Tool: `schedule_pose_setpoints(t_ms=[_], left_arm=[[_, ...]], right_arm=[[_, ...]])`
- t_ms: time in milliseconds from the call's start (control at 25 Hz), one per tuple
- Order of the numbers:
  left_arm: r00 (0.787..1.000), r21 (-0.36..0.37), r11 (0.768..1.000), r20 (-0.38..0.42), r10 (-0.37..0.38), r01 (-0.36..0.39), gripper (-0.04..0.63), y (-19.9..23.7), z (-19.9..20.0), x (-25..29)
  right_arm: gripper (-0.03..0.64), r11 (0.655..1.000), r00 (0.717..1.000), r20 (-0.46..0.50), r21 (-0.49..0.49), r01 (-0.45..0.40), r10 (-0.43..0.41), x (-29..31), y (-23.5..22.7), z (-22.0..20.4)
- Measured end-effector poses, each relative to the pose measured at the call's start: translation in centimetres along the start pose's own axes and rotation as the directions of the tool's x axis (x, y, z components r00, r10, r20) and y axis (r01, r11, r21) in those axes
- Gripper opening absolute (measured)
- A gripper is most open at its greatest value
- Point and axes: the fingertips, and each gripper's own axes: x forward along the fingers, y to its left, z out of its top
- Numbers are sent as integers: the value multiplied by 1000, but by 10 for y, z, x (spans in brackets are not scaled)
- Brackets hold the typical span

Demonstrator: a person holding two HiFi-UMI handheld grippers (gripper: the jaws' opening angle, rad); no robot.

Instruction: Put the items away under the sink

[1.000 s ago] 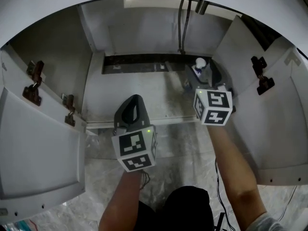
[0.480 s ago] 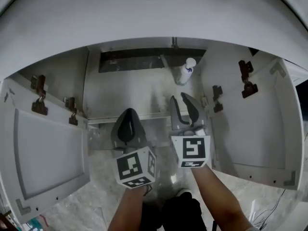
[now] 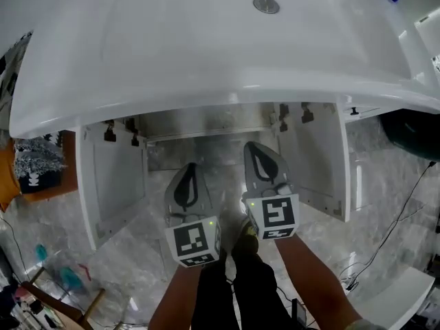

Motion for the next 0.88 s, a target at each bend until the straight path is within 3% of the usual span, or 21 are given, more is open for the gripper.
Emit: schedule_pose_setpoints(t_ms=[280, 480, 600, 680, 880], left_arm=[[995, 43, 994, -30, -98, 100, 12, -27, 98, -90], [987, 11, 987, -41, -158, 158, 12, -38, 152, -145], [979, 71, 977, -6, -202, 202, 12, -47, 188, -173], [973, 100, 968, 17, -232, 229, 12, -52, 205, -193], [970, 87, 967, 26, -241, 238, 12, -46, 228, -238]], right_arm=[[0, 1000, 996, -89, -9, -19, 18, -92, -1, 86], [0, 999, 990, -136, 41, -32, 37, -158, 6, 128], [0, 996, 989, -137, 78, -52, 62, -192, 11, 162], [0, 994, 988, -138, 87, -60, 72, -216, 17, 181], [0, 997, 991, -113, 34, -65, 69, -266, 31, 224]])
